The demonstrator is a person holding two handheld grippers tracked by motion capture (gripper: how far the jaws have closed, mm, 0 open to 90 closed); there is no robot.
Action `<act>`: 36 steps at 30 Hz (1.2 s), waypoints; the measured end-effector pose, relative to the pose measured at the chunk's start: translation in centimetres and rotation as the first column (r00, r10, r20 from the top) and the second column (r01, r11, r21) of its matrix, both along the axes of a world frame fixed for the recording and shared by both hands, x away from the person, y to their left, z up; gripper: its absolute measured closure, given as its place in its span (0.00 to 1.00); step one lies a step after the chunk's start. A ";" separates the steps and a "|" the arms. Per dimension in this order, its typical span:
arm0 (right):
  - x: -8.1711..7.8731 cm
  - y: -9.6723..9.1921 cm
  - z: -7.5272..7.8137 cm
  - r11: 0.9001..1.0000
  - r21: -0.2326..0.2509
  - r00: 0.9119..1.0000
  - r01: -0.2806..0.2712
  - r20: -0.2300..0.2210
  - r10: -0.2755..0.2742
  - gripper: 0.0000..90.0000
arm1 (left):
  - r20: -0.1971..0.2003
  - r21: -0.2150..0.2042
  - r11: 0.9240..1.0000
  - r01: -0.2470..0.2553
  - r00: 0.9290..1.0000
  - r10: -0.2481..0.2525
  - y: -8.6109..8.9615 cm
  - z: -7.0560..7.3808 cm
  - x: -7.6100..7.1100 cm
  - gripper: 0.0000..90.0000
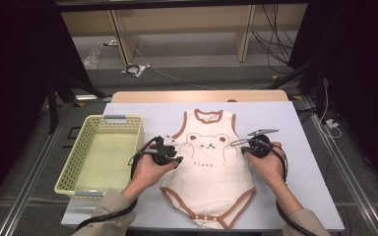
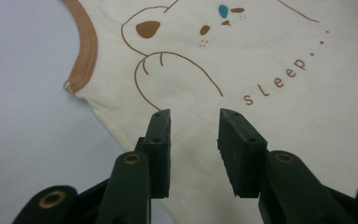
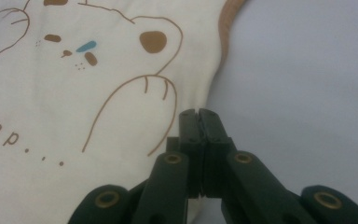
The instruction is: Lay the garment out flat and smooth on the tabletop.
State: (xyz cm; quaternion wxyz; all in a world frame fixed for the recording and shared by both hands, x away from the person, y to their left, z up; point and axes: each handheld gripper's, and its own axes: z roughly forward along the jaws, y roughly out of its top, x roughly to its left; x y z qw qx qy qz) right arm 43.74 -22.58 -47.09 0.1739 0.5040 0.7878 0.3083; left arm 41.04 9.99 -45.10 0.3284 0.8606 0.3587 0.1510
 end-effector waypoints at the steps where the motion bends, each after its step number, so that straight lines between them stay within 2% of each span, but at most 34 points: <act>1: -0.2 0.4 0.2 1.000 -0.023 1.000 -0.008 0.020 0.008 1.00 | -0.001 -0.005 1.000 0.003 1.000 -0.003 0.1 0.1 -0.3 0.71; 3: -0.5 1.2 0.4 0.997 -0.066 0.998 -0.029 0.048 0.032 1.00 | 0.008 -0.004 1.000 0.009 1.000 -0.009 0.2 0.2 -0.7 0.71; 5: -0.8 2.2 0.3 0.990 -0.132 0.995 -0.057 0.069 0.067 1.00 | 0.011 -0.008 1.000 0.011 1.000 -0.011 0.4 0.2 -1.1 0.71; 6: -0.9 2.7 0.2 0.987 -0.140 0.994 -0.077 0.067 0.087 1.00 | 0.014 -0.011 1.000 0.010 1.000 -0.010 0.4 0.2 -1.3 0.71; 10: -1.0 3.9 -0.5 0.983 -0.121 0.989 -0.140 0.035 0.145 0.98 | 0.008 -0.005 1.000 0.016 1.000 -0.016 0.5 -0.2 -1.8 0.70; 12: -0.8 3.8 -0.9 0.986 -0.079 0.989 -0.145 0.010 0.147 0.96 | 0.005 -0.003 1.000 0.018 1.000 -0.018 0.5 -0.4 -2.0 0.70; 14: -0.6 3.4 -1.0 0.987 -0.046 0.988 -0.154 0.008 0.155 0.90 | -0.002 -0.002 1.000 0.021 1.000 -0.021 0.5 -0.6 -2.0 0.70; 16: -0.5 2.9 -0.8 0.989 0.018 0.989 -0.145 0.021 0.145 0.86 | -0.006 0.000 1.000 0.019 1.000 -0.019 0.5 -0.8 -2.0 0.70; 18: -0.3 2.1 -0.3 0.991 0.082 0.994 -0.102 0.043 0.099 0.86 | -0.005 0.000 1.000 0.019 1.000 -0.019 0.5 -0.8 -2.0 0.70; 20: -0.1 1.0 0.2 0.989 0.147 0.997 -0.031 0.077 0.020 0.90 | -0.004 0.001 1.000 0.018 1.000 -0.018 0.5 -0.8 -2.0 0.70; 21: 0.0 0.4 0.5 0.984 0.177 0.996 0.013 0.088 -0.029 0.94 | -0.002 0.001 1.000 0.015 1.000 -0.015 0.5 -0.7 -2.0 0.70; 23: 0.3 -0.7 0.7 0.974 0.201 0.986 0.103 0.107 -0.126 1.00 | -0.001 -0.001 1.000 0.013 1.000 -0.013 0.5 -0.7 -2.0 0.70; 24: 0.5 -1.2 0.7 0.973 0.182 0.981 0.142 0.103 -0.163 1.00 | 0.001 -0.003 1.000 0.012 1.000 -0.012 0.5 -0.6 -2.0 0.69; 25: 0.7 -1.4 0.5 0.974 0.161 0.980 0.158 0.097 -0.174 1.00 | 0.002 -0.003 1.000 0.012 1.000 -0.012 0.5 -0.6 -2.0 0.69; 29: 1.5 -1.2 -0.7 0.978 0.165 0.990 0.129 0.029 -0.136 1.00 | 0.004 0.000 1.000 0.010 1.000 -0.010 0.5 -0.6 -1.9 0.69; 32: 1.9 -0.2 -1.0 0.984 0.154 0.996 0.087 0.023 -0.092 1.00 | 0.001 -0.001 1.000 0.010 1.000 -0.010 0.6 -0.7 -1.9 0.69; 36: 2.3 1.1 -0.8 0.988 0.149 0.998 0.046 0.038 -0.052 1.00 | -0.001 -0.002 1.000 0.011 1.000 -0.011 0.7 -0.7 -1.9 0.69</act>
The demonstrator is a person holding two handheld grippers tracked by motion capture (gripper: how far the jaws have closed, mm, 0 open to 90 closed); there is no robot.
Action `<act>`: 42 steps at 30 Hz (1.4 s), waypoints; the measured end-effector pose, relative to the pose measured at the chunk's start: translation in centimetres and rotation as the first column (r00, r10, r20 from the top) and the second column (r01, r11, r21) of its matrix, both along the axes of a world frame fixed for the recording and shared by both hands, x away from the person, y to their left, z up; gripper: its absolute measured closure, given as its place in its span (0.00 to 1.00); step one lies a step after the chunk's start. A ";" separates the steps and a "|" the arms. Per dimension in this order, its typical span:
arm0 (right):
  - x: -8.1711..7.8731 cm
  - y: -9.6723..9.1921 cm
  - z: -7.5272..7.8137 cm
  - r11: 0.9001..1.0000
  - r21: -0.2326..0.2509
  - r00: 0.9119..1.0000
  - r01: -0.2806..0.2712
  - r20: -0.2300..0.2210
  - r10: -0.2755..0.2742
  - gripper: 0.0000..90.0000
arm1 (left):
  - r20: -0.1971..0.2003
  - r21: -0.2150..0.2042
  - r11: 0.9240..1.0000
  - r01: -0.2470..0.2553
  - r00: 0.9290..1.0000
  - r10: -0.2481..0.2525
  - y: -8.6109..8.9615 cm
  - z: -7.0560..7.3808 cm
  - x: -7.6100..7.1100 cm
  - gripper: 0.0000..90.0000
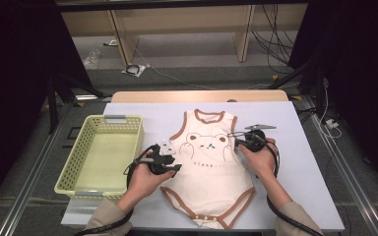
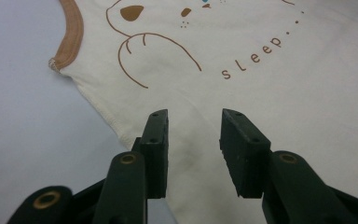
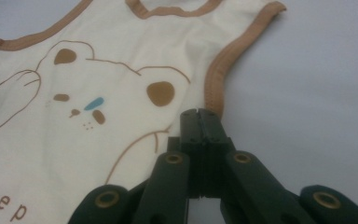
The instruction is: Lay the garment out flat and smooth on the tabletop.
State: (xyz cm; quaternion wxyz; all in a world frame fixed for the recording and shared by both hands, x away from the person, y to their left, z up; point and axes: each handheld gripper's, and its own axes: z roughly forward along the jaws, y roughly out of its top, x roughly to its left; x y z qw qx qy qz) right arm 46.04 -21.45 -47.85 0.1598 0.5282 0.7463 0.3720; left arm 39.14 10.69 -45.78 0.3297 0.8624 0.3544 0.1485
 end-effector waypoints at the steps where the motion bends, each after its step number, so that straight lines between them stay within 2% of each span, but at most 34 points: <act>1: 0.1 0.3 0.0 1.000 -0.006 1.000 -0.007 0.003 0.007 1.00 | 0.001 0.000 1.000 -0.001 1.000 0.001 0.0 0.0 0.0 0.69; 5: 0.4 1.1 -0.5 0.999 -0.038 1.000 -0.023 -0.005 0.023 0.95 | 0.002 -0.004 1.000 -0.006 1.000 0.006 0.1 0.1 0.0 0.69; 11: 0.8 1.5 -0.9 0.995 -0.097 1.000 -0.012 0.000 0.012 0.81 | -0.003 -0.003 1.000 -0.005 1.000 0.005 0.1 0.0 0.1 0.68; 13: 0.8 1.5 -1.1 0.996 -0.092 1.000 -0.012 0.001 0.012 0.82 | -0.003 0.001 1.000 -0.003 1.000 0.003 0.1 0.0 0.0 0.68; 17: 0.6 1.5 -0.9 0.997 -0.072 1.000 -0.005 -0.013 0.004 0.92 | -0.002 0.000 1.000 -0.004 1.000 0.004 0.1 0.0 0.0 0.68; 19: 0.6 1.4 -0.9 0.999 -0.048 1.000 0.005 -0.027 -0.006 0.93 | -0.002 0.002 1.000 -0.005 1.000 0.005 0.1 -0.1 0.1 0.68; 22: 0.4 1.2 -0.5 0.999 -0.048 0.999 0.015 -0.032 -0.017 0.93 | -0.005 0.007 1.000 -0.003 1.000 0.003 0.1 -0.1 0.1 0.68; 29: 0.0 -0.2 0.3 0.996 -0.076 0.999 0.045 -0.027 -0.047 0.93 | -0.009 0.007 1.000 -0.007 1.000 0.007 0.1 -0.3 0.1 0.68; 35: 0.1 -1.7 0.4 0.987 -0.136 0.995 0.083 -0.049 -0.091 0.93 | -0.015 0.015 1.000 0.004 1.000 -0.004 0.1 -0.3 -0.1 0.68; 39: 0.0 -2.7 0.4 0.977 -0.186 0.994 0.100 -0.026 -0.106 0.88 | -0.019 0.023 1.000 0.021 1.000 -0.021 0.2 0.0 -0.5 0.68; 40: -0.1 -2.9 0.5 0.976 -0.197 0.995 0.093 -0.015 -0.098 0.84 | -0.021 0.029 0.999 0.033 0.999 -0.033 0.3 0.1 -0.7 0.68; 42: -0.8 -3.1 1.1 0.975 -0.208 0.997 0.073 0.017 -0.071 0.84 | -0.031 0.032 0.998 0.048 0.998 -0.047 0.6 0.3 -1.3 0.68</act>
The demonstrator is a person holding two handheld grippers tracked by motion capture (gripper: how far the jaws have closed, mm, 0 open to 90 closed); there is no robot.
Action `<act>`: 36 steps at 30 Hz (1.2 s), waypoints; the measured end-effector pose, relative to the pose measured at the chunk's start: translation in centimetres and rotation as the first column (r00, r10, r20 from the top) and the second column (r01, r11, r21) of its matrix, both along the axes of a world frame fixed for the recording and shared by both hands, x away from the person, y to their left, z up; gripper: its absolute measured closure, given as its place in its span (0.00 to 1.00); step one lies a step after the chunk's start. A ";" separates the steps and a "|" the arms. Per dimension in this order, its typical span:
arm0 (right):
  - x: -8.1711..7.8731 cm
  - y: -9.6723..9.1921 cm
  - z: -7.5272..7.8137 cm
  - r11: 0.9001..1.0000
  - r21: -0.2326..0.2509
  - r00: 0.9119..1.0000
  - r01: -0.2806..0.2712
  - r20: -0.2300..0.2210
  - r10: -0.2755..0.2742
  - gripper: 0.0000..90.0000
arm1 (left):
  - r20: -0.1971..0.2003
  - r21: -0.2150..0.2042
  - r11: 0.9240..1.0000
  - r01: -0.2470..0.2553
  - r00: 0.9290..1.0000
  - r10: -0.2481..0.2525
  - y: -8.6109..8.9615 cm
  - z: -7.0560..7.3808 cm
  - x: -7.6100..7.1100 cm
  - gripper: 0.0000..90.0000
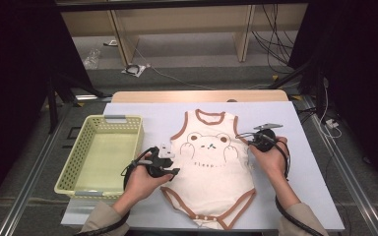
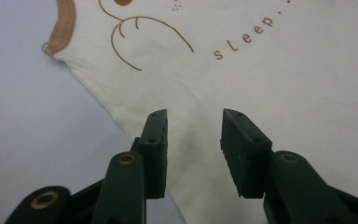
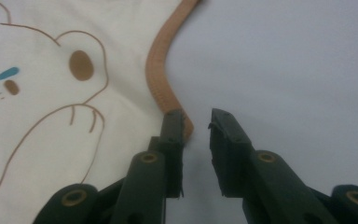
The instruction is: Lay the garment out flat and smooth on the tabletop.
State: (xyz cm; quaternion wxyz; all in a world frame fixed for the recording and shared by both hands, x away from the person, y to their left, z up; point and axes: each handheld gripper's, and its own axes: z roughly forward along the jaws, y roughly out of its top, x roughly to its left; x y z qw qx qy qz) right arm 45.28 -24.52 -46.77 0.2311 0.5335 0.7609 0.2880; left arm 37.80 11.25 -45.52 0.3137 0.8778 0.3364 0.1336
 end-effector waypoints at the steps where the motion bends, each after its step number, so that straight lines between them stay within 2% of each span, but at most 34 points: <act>1: -0.5 0.0 0.5 1.000 -0.008 1.000 -0.018 0.011 0.018 0.84 | -0.001 0.008 1.000 0.012 1.000 -0.012 0.2 0.1 -0.3 0.68; 4: -2.7 0.0 1.8 0.995 0.007 0.994 -0.101 0.033 0.101 0.84 | -0.011 0.027 0.999 0.024 1.000 -0.024 0.9 0.0 -1.4 0.67; 8: -6.6 -0.1 2.2 0.977 0.059 0.979 -0.204 0.002 0.204 0.84 | -0.031 0.046 0.998 0.036 0.999 -0.035 2.0 -0.3 -2.9 0.65; 10: -8.6 -0.1 2.0 0.963 0.064 0.965 -0.262 -0.007 0.263 0.83 | -0.030 0.047 0.998 0.036 0.999 -0.035 2.4 -0.4 -3.5 0.64; 12: -10.4 0.1 1.7 0.935 0.088 0.939 -0.342 -0.003 0.344 0.82 | -0.028 0.046 0.998 0.049 0.998 -0.048 2.6 -0.4 -4.0 0.63; 14: -12.2 0.7 1.4 0.899 0.120 0.905 -0.421 -0.016 0.426 0.81 | -0.039 0.051 0.997 0.064 0.997 -0.062 2.6 -0.6 -4.3 0.62; 16: -13.6 1.9 1.0 0.854 0.147 0.861 -0.499 -0.034 0.508 0.80 | -0.065 0.050 0.996 0.079 0.995 -0.076 2.5 -1.1 -4.3 0.60; 17: -14.2 2.7 0.8 0.829 0.154 0.835 -0.538 -0.042 0.549 0.79 | -0.073 0.053 0.996 0.078 0.995 -0.074 2.4 -1.3 -4.2 0.59; 19: -15.1 4.5 0.5 0.774 0.154 0.777 -0.614 -0.054 0.627 0.76 | -0.070 0.070 0.994 0.081 0.995 -0.076 2.3 -1.5 -4.1 0.59; 21: -15.7 6.4 0.3 0.713 0.140 0.711 -0.687 -0.075 0.700 0.74 | -0.072 0.075 0.994 0.082 0.994 -0.076 2.2 -1.7 -4.1 0.59; 23: -16.2 8.1 0.0 0.661 0.134 0.654 -0.738 -0.097 0.750 0.72 | -0.072 0.091 0.992 0.085 0.994 -0.079 2.2 -1.9 -4.1 0.60; 24: -16.3 8.7 -0.2 0.637 0.130 0.627 -0.760 -0.110 0.771 0.71 | -0.074 0.102 0.990 0.094 0.993 -0.087 2.1 -2.0 -4.1 0.61; 25: -16.5 9.3 -0.4 0.619 0.129 0.607 -0.775 -0.121 0.785 0.70 | -0.074 0.108 0.989 0.100 0.993 -0.092 2.1 -2.1 -4.2 0.63; 26: -16.5 9.9 -0.6 0.601 0.105 0.587 -0.792 -0.138 0.798 0.71 | -0.076 0.107 0.989 0.103 0.993 -0.095 2.0 -2.1 -4.2 0.66; 28: -16.5 10.4 -0.9 0.587 0.053 0.571 -0.808 -0.173 0.802 0.76 | -0.078 0.109 0.987 0.114 0.991 -0.106 1.9 -2.1 -4.4 0.72; 30: -16.6 10.6 -0.9 0.582 0.047 0.567 -0.812 -0.175 0.805 0.87 | -0.083 0.106 0.987 0.122 0.990 -0.114 1.7 -2.1 -4.6 0.80; 31: -16.7 10.6 -0.8 0.575 0.054 0.558 -0.816 -0.185 0.809 0.92 | -0.087 0.106 0.986 0.125 0.989 -0.116 1.6 -2.1 -4.7 0.84; 33: -16.8 10.7 -0.9 0.582 0.061 0.564 -0.811 -0.183 0.805 0.94 | -0.098 0.097 0.988 0.118 0.989 -0.109 1.6 -2.0 -4.8 0.91; 36: -16.9 10.5 -0.5 0.570 0.071 0.551 -0.819 -0.185 0.814 0.98 | -0.094 0.108 0.987 0.116 0.990 -0.106 1.6 -2.0 -5.0 0.96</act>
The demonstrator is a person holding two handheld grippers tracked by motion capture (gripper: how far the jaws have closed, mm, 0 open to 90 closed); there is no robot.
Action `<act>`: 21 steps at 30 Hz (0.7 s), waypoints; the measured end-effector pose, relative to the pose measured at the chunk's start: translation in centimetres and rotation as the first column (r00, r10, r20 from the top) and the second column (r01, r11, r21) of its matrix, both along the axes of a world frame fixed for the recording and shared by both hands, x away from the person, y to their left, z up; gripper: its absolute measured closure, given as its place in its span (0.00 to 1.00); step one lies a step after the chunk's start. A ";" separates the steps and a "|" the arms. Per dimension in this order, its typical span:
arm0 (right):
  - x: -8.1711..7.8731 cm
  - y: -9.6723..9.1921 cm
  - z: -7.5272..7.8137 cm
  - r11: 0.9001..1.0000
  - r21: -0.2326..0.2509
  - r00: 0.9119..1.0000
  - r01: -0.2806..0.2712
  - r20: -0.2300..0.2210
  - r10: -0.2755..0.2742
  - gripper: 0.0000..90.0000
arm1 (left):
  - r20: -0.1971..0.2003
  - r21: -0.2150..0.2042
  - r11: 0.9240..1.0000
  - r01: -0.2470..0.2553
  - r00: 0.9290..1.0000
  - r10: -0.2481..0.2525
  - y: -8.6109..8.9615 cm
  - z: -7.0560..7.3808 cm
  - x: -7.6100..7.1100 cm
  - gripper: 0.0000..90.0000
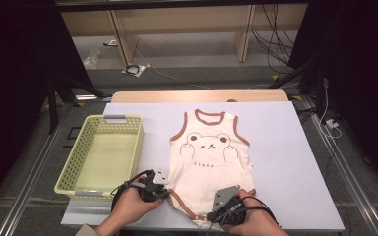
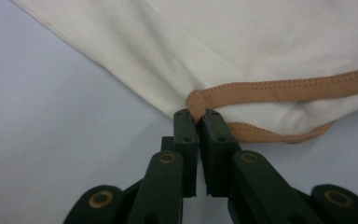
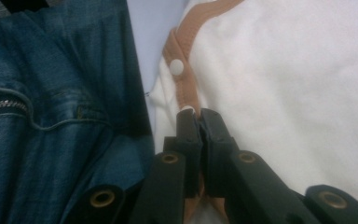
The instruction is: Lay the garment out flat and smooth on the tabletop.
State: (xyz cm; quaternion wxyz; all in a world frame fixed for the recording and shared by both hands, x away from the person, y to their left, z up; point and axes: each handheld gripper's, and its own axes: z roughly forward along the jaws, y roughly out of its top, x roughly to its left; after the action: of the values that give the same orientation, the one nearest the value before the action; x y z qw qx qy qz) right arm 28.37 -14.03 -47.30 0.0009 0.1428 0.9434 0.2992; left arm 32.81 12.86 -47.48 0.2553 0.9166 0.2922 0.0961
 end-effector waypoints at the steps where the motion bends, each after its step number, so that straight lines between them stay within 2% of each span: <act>1: -0.1 -0.1 0.1 1.000 -0.003 1.000 -0.015 -0.005 0.015 0.98 | -0.003 0.008 1.000 0.002 1.000 -0.001 0.0 0.1 -0.1 0.96; 14: -1.3 -0.5 0.6 0.996 0.010 0.996 -0.085 -0.032 0.085 0.99 | -0.005 0.024 0.999 0.037 0.999 -0.037 0.9 0.8 -1.4 0.95; 19: -1.5 -0.4 0.5 0.995 0.017 0.994 -0.103 -0.042 0.104 0.99 | 0.004 0.003 0.999 0.034 0.999 -0.034 1.3 1.3 -1.6 0.93; 21: -1.5 -0.4 0.5 0.995 0.028 0.993 -0.100 -0.052 0.102 0.97 | 0.013 -0.017 0.999 0.029 0.999 -0.029 1.5 1.5 -1.6 0.87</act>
State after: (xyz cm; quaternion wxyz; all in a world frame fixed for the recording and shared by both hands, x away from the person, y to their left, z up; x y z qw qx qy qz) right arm 26.88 -14.47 -46.82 -0.0413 0.1029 0.9453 0.3068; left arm 31.23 14.40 -45.93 0.2664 0.9179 0.2779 0.0959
